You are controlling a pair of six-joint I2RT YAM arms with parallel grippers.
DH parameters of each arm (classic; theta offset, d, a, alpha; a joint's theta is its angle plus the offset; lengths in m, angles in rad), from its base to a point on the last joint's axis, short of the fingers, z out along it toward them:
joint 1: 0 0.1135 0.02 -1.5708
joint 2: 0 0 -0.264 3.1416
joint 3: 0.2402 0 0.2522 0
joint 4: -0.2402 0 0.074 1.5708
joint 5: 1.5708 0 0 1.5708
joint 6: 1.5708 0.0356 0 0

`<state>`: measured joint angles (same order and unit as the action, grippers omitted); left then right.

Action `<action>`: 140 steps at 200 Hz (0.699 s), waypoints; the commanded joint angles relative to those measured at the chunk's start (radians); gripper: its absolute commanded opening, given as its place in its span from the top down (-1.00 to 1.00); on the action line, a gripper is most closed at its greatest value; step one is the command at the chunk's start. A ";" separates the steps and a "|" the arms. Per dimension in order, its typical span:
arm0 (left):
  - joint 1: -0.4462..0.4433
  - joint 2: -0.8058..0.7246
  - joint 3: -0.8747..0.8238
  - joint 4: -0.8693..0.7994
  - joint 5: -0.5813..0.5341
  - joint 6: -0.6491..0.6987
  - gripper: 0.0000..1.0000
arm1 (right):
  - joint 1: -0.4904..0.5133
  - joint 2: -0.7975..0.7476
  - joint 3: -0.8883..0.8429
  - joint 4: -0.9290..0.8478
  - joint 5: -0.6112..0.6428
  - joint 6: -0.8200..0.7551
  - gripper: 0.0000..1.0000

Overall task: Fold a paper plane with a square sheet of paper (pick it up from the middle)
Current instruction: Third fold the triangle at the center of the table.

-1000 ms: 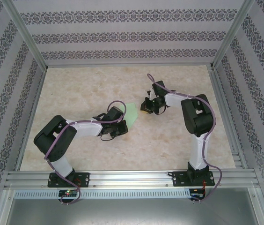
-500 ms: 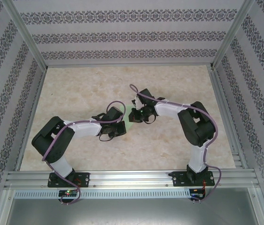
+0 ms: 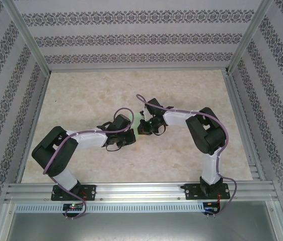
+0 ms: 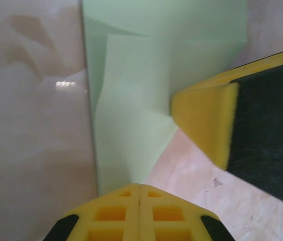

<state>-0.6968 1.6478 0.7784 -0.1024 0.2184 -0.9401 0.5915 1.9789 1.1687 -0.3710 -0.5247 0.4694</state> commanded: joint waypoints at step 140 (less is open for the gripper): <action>-0.003 -0.032 -0.127 -0.053 0.014 -0.023 1.00 | -0.027 0.030 -0.001 -0.013 0.076 -0.002 0.94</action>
<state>-0.6960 1.6337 0.7002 -0.0319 0.2222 -0.9520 0.5869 1.9789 1.1687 -0.3714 -0.5251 0.4698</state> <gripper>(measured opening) 0.053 0.048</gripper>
